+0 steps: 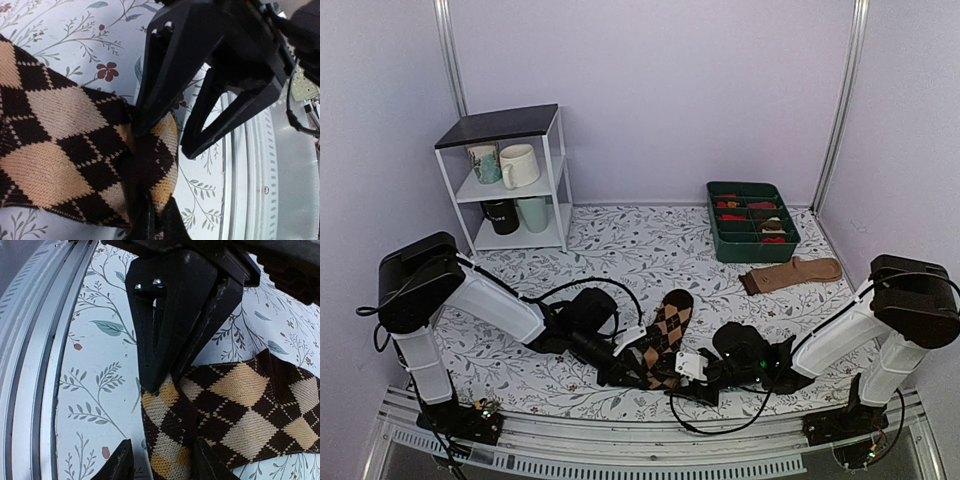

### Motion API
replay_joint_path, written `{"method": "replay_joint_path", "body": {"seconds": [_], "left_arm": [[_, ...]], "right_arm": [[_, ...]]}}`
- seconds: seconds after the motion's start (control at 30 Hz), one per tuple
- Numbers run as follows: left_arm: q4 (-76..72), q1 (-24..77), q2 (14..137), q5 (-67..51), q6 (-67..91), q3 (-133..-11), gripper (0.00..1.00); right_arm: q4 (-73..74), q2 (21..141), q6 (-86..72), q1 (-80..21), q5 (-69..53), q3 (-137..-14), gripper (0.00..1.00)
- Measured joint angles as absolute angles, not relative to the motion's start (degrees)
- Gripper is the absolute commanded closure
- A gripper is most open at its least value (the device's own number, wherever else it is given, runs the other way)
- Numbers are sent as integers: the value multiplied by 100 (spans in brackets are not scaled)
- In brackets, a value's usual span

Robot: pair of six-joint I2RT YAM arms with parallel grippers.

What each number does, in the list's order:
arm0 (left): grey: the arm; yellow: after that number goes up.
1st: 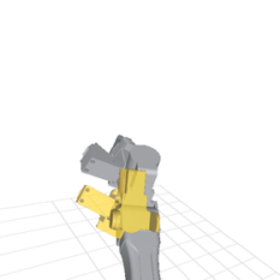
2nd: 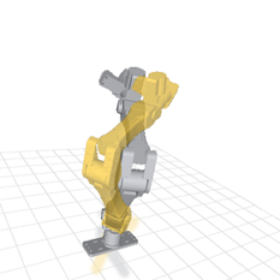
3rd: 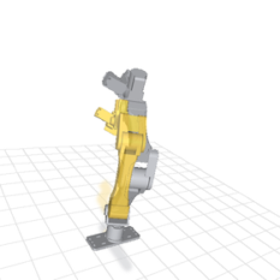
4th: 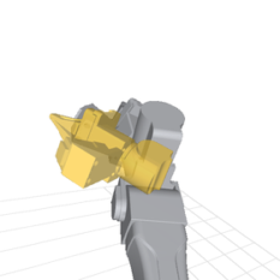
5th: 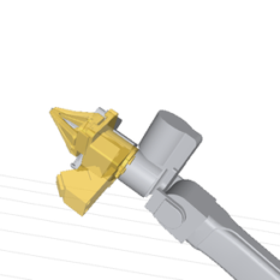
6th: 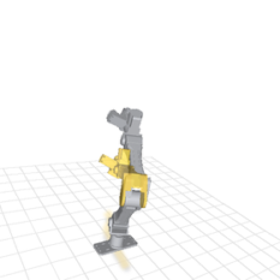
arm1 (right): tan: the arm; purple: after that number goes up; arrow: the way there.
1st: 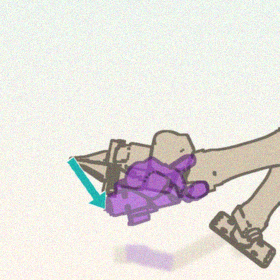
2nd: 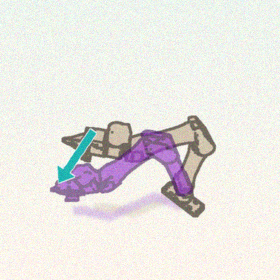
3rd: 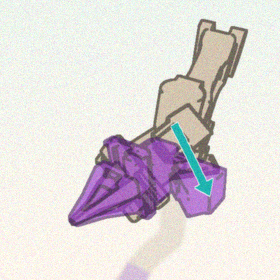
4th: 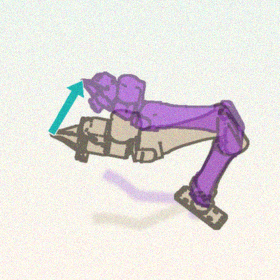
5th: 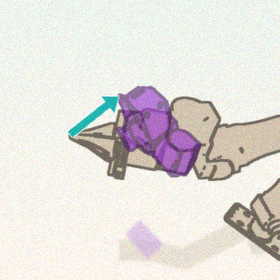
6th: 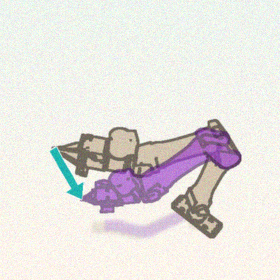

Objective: Roll the socks
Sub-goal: Roll a pair of socks at the center of the board.

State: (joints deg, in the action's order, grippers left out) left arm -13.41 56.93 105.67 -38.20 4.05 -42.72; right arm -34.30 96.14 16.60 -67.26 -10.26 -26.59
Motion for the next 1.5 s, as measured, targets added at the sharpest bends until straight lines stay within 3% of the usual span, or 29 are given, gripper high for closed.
{"method": "replay_joint_path", "body": {"seconds": [0.07,0.13,0.23,0.6,0.8,1.1,1.5], "left_arm": [[-1343,5686,10567,-3824,390,-4272,100],[-1343,5677,10567,-3835,366,-4272,93],[-1358,5653,10567,-3837,311,-4270,59],[-1726,5638,9386,-3148,-23,-3503,62],[-2545,5843,8521,-2821,-657,-2792,59],[-3245,6193,9008,-2220,-1249,-2598,57],[-3387,6324,9598,-1903,-1498,-2687,59]], "right_arm": [[-3428,9682,1586,-6731,-967,-2683,71],[-3389,9730,1450,-6737,-902,-2727,79],[-3301,9758,1221,-6740,-810,-2808,91],[-3011,9769,-78,-6724,-825,-2985,93],[-2829,9935,-847,-6416,-1555,-3179,93],[-2329,10348,-1835,-5964,-3011,-3697,93],[-2167,10567,-2097,-5745,-3795,-3830,93]]}}
